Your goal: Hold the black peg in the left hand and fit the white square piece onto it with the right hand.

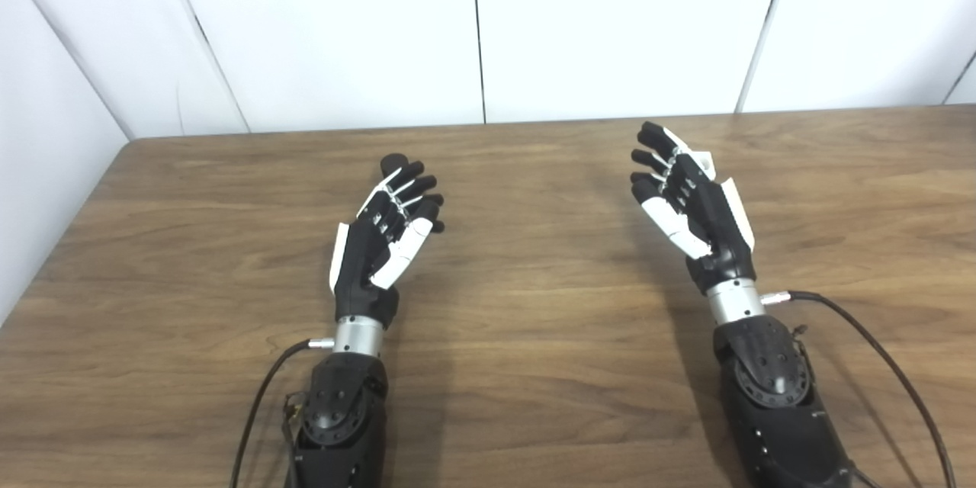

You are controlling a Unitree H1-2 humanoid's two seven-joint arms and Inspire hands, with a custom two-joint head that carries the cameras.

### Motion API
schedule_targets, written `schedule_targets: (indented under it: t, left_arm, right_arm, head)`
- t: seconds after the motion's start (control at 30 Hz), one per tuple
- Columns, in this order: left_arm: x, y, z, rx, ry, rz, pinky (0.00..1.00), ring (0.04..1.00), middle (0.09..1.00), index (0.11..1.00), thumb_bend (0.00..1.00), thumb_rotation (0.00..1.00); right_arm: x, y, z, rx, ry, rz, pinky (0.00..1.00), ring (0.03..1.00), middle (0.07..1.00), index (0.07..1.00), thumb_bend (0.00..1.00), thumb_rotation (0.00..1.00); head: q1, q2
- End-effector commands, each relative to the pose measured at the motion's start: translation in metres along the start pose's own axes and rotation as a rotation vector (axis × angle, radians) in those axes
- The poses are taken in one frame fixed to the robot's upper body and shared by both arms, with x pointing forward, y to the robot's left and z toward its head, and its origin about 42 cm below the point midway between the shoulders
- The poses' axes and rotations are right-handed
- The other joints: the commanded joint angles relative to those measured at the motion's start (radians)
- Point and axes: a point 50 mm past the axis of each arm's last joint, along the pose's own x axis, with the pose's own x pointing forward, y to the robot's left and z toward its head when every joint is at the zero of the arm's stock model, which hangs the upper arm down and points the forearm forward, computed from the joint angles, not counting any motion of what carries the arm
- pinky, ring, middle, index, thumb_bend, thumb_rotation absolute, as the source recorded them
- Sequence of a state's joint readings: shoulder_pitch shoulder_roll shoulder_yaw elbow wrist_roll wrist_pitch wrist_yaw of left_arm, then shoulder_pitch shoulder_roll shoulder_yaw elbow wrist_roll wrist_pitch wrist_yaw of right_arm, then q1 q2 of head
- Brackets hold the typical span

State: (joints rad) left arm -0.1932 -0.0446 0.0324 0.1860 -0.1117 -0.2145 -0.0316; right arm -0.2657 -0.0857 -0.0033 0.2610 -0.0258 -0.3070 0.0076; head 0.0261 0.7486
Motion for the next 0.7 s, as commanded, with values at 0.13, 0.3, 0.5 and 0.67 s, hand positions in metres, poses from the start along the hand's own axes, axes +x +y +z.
schedule_targets:
  t: [0.13, 0.3, 0.5, 0.67]
  left_arm:
    - [0.014, -0.006, 0.017, 0.007, -0.095, -0.019, 0.49, 0.671, 0.753, 0.77, 0.59, 0.35]
    - [0.015, -0.003, 0.018, 0.013, -0.097, -0.024, 0.51, 0.669, 0.744, 0.767, 0.59, 0.34]
    - [0.017, -0.001, 0.023, 0.056, -0.114, -0.013, 0.54, 0.672, 0.733, 0.755, 0.6, 0.35]
    - [0.017, 0.006, 0.036, 0.282, -0.148, 0.063, 0.55, 0.666, 0.699, 0.718, 0.61, 0.4]
  right_arm:
    - [-0.046, -0.011, -0.038, -0.007, 0.164, -0.011, 0.77, 0.846, 0.884, 0.873, 0.68, 0.61]
    - [-0.045, -0.01, -0.039, -0.001, 0.168, -0.01, 0.78, 0.848, 0.886, 0.874, 0.68, 0.62]
    - [-0.045, -0.009, -0.038, 0.001, 0.168, -0.012, 0.78, 0.844, 0.882, 0.874, 0.67, 0.62]
    - [-0.044, -0.009, -0.038, 0.003, 0.164, -0.012, 0.78, 0.847, 0.881, 0.875, 0.67, 0.61]
  head:
    - [0.003, 0.0]
    - [0.004, 0.001]
    - [0.001, 0.001]
    - [0.003, 0.0]
